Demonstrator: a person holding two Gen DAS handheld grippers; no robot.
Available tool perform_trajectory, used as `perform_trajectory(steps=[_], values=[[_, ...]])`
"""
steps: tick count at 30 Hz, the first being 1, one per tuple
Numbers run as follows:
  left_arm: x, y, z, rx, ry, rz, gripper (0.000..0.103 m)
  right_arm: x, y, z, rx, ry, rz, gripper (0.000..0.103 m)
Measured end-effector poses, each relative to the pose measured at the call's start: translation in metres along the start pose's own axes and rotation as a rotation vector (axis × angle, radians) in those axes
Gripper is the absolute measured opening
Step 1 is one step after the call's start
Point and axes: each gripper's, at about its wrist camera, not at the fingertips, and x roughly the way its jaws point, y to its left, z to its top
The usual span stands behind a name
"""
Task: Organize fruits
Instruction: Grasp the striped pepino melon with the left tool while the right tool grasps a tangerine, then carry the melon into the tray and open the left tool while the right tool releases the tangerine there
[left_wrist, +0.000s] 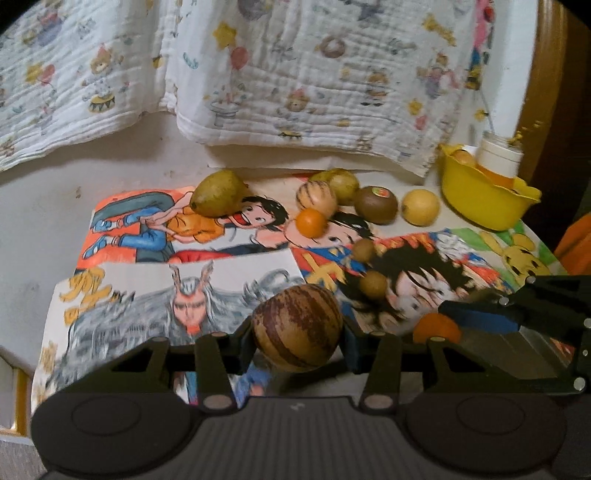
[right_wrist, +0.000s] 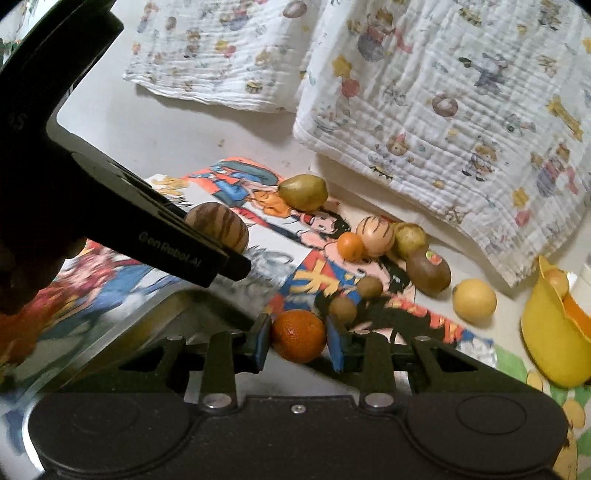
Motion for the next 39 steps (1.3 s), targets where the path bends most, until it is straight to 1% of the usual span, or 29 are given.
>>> perform_trajectory(steps=[10,16,21,27,36,37,39], values=[[-0.049,-0.023,-0.045,0.013,-0.011,0.003,0.051,-0.052,0.015,-0.039,0.064,-0.015,0.070,0.034],[-0.067,-0.036,-0.073,0.032,-0.019,-0.017,0.051,-0.066,0.018,-0.061,0.109,-0.002,0.101,0.034],[-0.076,-0.044,-0.092,0.057,-0.020,-0.043,0.051,-0.075,0.019,-0.075,0.131,0.002,0.105,0.034],[-0.078,-0.048,-0.105,0.067,-0.008,-0.059,0.051,-0.081,0.017,-0.086,0.145,0.013,0.107,0.035],[-0.075,-0.053,-0.111,0.089,0.011,-0.056,0.052,-0.083,0.015,-0.093,0.169,0.014,0.111,0.036],[-0.074,-0.054,-0.112,0.089,0.015,-0.059,0.052,-0.083,0.015,-0.093,0.171,0.014,0.111,0.036],[-0.076,-0.054,-0.113,0.083,0.016,-0.064,0.054,-0.085,0.014,-0.094,0.180,0.011,0.112,0.043]])
